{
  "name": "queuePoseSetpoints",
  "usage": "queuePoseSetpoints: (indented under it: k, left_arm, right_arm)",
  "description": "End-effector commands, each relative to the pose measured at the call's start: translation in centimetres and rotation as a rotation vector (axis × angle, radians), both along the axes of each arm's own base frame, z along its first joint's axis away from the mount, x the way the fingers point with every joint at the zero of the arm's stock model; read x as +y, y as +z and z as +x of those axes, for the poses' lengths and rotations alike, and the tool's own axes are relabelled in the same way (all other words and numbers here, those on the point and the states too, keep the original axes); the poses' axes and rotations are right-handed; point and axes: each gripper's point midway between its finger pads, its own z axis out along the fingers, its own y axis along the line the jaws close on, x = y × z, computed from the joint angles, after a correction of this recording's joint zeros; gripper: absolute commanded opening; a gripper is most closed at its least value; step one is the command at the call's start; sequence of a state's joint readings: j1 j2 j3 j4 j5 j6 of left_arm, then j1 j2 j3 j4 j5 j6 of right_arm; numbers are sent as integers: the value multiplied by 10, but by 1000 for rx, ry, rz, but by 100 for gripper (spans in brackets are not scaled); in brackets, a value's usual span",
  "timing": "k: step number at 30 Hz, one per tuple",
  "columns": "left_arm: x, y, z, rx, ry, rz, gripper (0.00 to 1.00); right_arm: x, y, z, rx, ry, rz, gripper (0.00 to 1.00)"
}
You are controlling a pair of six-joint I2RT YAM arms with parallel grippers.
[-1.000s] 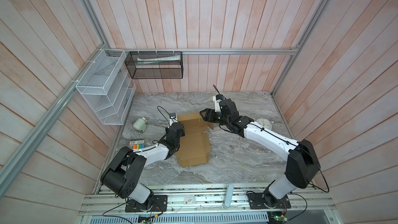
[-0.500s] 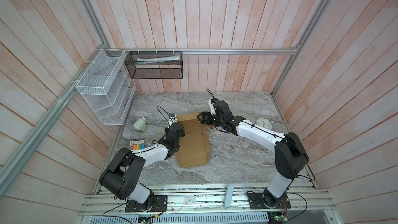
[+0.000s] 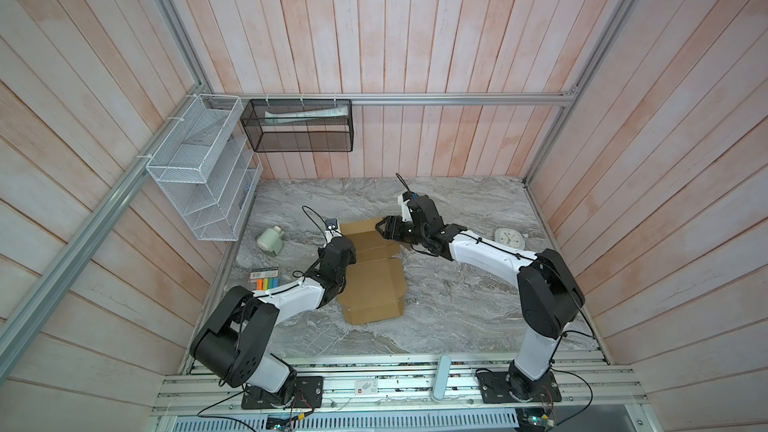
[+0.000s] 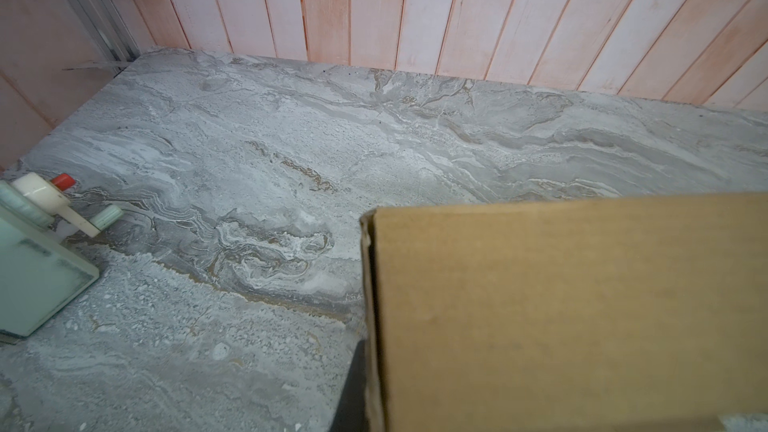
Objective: Fold the paper box
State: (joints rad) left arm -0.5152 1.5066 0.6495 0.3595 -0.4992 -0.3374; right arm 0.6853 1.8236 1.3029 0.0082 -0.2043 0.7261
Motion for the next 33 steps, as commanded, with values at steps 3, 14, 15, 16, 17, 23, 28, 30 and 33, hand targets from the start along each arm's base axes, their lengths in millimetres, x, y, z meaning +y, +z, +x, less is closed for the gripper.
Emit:
queuePoseSetpoints:
  k: [3,14,15,16,17,23,28,30,33]
  left_arm:
    - [-1,5,-1,-13,-2,-34,0]
    - [-7,1,-3,6,-19,-49,0]
    - [-7,2,-2,5,-18,-51,0]
    - [-8,2,-3,5,-20,-50,0]
    - [-8,3,-3,4,-20,-51,0]
    - [-8,4,-2,10,-17,-43,0]
    - [-6,4,-2,15,-5,-39,0]
    - [-6,6,-2,14,-4,-38,0]
    - [-6,7,-1,19,-5,-34,0]
  right_arm:
    - [11,11,5,-17,19,44,67]
    - [36,15,8,-8,81,104,67]
    - [37,15,8,-6,85,111,67]
    - [39,15,8,-4,90,120,67]
    - [40,15,8,-2,93,128,67]
    - [44,21,8,-6,105,158,68]
    - [32,21,7,-18,72,131,68]
    - [24,23,6,-34,57,116,70]
    - [10,30,3,-66,41,76,72]
